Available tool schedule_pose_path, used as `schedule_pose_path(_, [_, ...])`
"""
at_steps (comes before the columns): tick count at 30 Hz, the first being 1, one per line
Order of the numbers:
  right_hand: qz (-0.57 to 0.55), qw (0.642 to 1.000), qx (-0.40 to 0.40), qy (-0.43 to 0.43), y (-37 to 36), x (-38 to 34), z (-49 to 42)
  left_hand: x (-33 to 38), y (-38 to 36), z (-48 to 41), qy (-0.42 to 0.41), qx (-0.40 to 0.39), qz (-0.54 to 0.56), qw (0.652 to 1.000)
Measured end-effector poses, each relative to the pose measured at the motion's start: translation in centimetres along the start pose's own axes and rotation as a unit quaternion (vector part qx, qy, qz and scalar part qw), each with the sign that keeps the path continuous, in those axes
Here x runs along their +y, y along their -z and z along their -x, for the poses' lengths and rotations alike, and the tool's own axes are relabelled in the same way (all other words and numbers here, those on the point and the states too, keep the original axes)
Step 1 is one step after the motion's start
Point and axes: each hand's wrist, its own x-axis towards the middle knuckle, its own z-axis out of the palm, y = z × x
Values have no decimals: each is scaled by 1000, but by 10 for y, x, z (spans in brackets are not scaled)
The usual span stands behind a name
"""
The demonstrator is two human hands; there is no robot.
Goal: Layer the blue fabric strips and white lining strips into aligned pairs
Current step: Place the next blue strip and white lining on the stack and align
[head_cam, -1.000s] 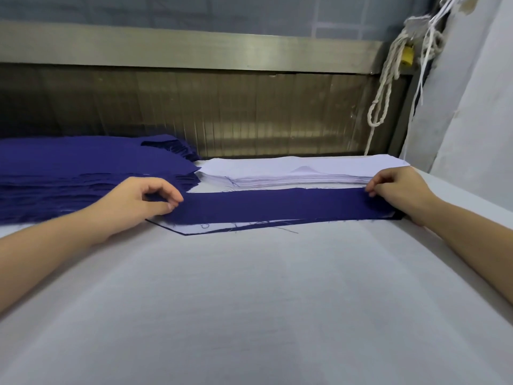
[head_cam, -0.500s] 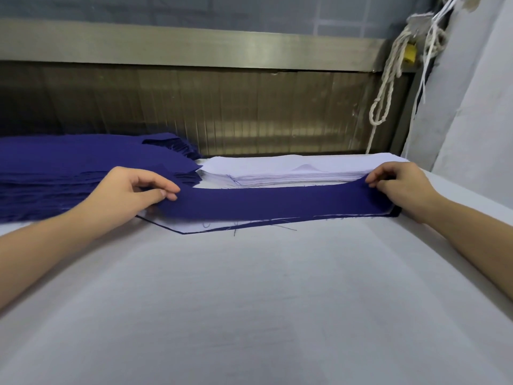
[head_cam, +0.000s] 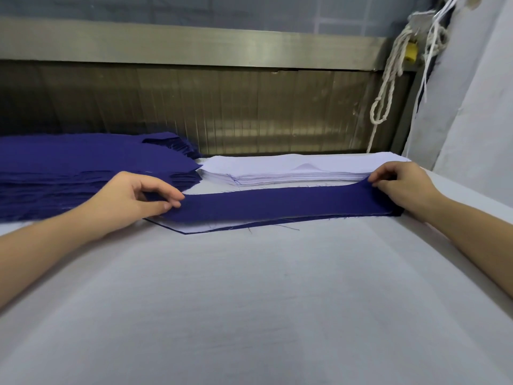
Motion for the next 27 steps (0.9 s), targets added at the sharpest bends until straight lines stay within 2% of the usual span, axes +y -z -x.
schedule_pose_path(6, [20,1000,2,17,1,-1,2,-4,1,-2,-11,-25,-47,999])
schedule_pose_path(15, [71,996,-7,50,2,-3,2,-6,1,-1,-38,-45,-55,997])
schedule_pose_path(27, [95,994,0,51,3,0,-1,-7,1,-1,-54,-35,-59,996])
